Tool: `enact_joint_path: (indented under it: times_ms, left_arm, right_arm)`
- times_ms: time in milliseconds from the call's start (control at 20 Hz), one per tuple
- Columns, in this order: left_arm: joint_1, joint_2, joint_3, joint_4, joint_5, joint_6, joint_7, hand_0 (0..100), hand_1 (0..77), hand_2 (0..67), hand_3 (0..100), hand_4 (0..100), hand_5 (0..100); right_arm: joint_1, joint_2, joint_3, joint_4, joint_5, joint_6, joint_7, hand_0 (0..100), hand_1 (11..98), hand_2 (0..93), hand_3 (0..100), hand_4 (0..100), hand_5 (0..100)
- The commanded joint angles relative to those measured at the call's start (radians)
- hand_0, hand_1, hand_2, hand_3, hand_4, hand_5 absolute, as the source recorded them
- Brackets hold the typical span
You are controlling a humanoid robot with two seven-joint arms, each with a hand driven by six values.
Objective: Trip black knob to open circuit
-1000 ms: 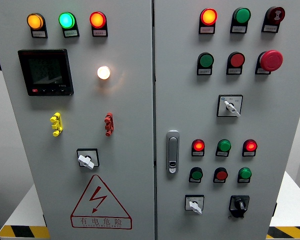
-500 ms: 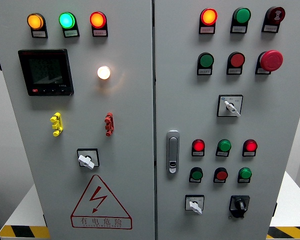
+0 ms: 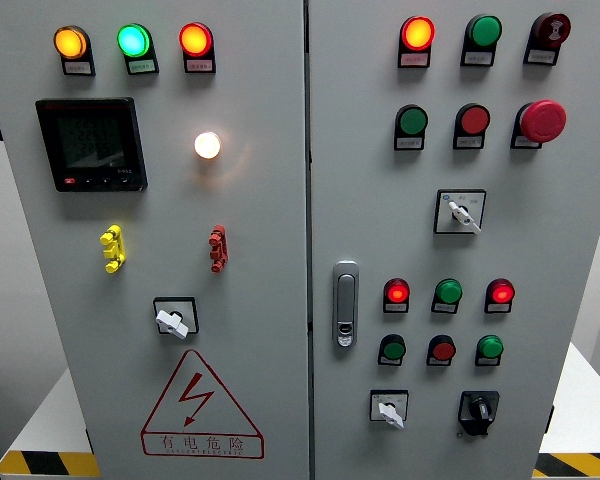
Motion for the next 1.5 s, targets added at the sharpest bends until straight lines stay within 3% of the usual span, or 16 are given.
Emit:
enact_joint_path:
  times_ms: [0,150,250,400,500,600,700,800,1050,1300,1400,1450]
  left_arm:
    - [0.000,0.000,0.000,0.000,0.000,0.000,0.000,0,0.0,19.4,26,10,9]
    - [0.000,0.000,0.000,0.000,0.000,0.000,0.000,0,0.0,19.4,26,10,9]
    - [0.000,0.000,0.000,0.000,0.000,0.000,0.000,0,0.0,19.4,26,10,9]
    - [0.000,0.000,0.000,0.000,0.000,0.000,0.000,0,0.0,19.5,26,10,9]
    - [0.000,0.000,0.000,0.000,0.000,0.000,0.000,0,0.0,19.5,26,10,9]
    - [0.000,0.000,0.000,0.000,0.000,0.000,0.000,0,0.0,19.5,26,10,9]
    - [0.000,0.000,0.000,0.000,0.000,0.000,0.000,0,0.0,19.4,26,10,9]
    - [0.000,0.000,0.000,0.000,0.000,0.000,0.000,0,0.0,19.4,26,10,9]
    - [0.000,0.000,0.000,0.000,0.000,0.000,0.000,0,0.0,19.4,26,10,9]
    - [0.000,0.000,0.000,0.000,0.000,0.000,0.000,0,0.0,19.4,26,10,9]
    - [0.000,0.000,0.000,0.000,0.000,0.000,0.000,0,0.0,19.4,26,10,9]
    - [0.000,0.000,0.000,0.000,0.000,0.000,0.000,0,0.0,19.4,26,10,9]
  right_arm:
    - [0.001,0.0000,0.081,0.059,-0.081,0.037,0.002,67,42.5,0.0,14,3,13]
    - [-0.004,0.0015,0.100,0.152,-0.079,0.038,0.032,67,42.7,0.0,15,3,14]
    - [-0.014,0.0046,0.105,0.231,-0.076,0.037,0.086,67,43.0,0.0,16,5,16]
    - [-0.040,0.0031,0.103,0.369,-0.061,0.028,0.181,66,44.7,0.0,20,8,19]
    - [-0.065,0.0046,0.080,0.476,-0.008,0.002,0.229,65,45.6,0.0,25,15,27]
    - [-0.103,0.0031,0.033,0.595,0.083,-0.023,0.255,65,48.0,0.0,34,29,37]
    - [-0.157,0.0031,-0.013,0.724,0.126,-0.038,0.260,64,50.5,0.0,40,40,45]
    - [-0.203,0.0000,-0.040,0.845,0.129,-0.045,0.261,65,52.5,0.0,43,44,49]
    - [-0.267,-0.0046,-0.079,1.116,0.223,-0.072,0.260,68,53.6,0.0,51,53,57]
    - [-0.266,-0.0046,-0.136,1.208,0.224,-0.181,0.260,70,53.6,0.8,58,62,67]
    - [-0.243,0.0000,-0.170,1.243,0.244,-0.254,0.258,71,53.4,0.8,61,66,72]
    - [-0.234,0.0000,-0.173,1.265,0.244,-0.264,0.258,72,53.8,0.7,62,67,74]
